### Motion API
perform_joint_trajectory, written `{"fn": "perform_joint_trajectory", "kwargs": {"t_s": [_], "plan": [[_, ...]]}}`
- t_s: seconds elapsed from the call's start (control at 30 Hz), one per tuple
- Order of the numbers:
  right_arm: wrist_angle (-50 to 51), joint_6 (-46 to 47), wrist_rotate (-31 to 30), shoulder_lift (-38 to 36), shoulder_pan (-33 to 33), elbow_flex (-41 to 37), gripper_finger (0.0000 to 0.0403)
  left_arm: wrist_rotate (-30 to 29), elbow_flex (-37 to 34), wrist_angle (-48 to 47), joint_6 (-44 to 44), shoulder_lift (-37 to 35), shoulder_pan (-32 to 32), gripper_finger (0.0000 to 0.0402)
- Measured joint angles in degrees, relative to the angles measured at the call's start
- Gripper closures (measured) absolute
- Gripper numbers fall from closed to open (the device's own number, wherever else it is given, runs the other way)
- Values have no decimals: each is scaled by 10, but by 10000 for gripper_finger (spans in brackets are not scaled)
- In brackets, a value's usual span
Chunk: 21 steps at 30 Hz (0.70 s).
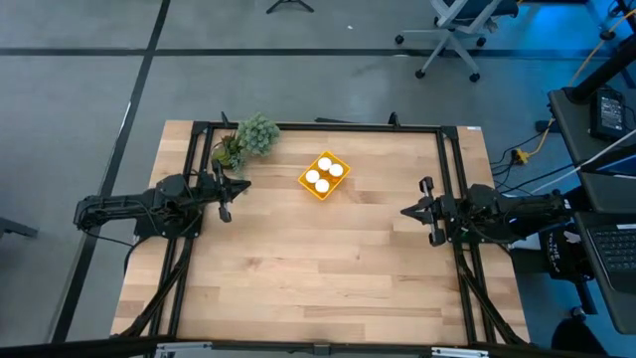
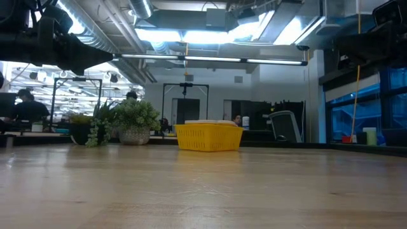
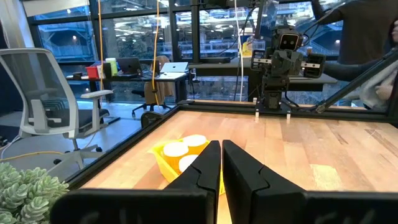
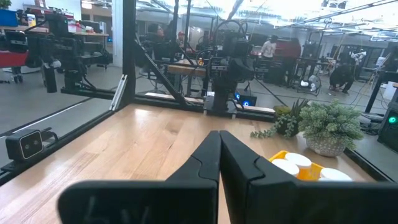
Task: Pick and place pill bottles into a basket
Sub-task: Return to Home Position
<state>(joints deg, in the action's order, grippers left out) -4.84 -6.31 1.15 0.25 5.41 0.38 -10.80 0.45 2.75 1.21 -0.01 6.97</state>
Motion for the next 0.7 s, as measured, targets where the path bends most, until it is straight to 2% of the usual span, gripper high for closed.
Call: {"fn": "perform_joint_trajectory", "kwargs": {"t_s": [0.7], "plan": [[0,0,0,0,0,0,393,0,0,0,0,0,0,391]]}}
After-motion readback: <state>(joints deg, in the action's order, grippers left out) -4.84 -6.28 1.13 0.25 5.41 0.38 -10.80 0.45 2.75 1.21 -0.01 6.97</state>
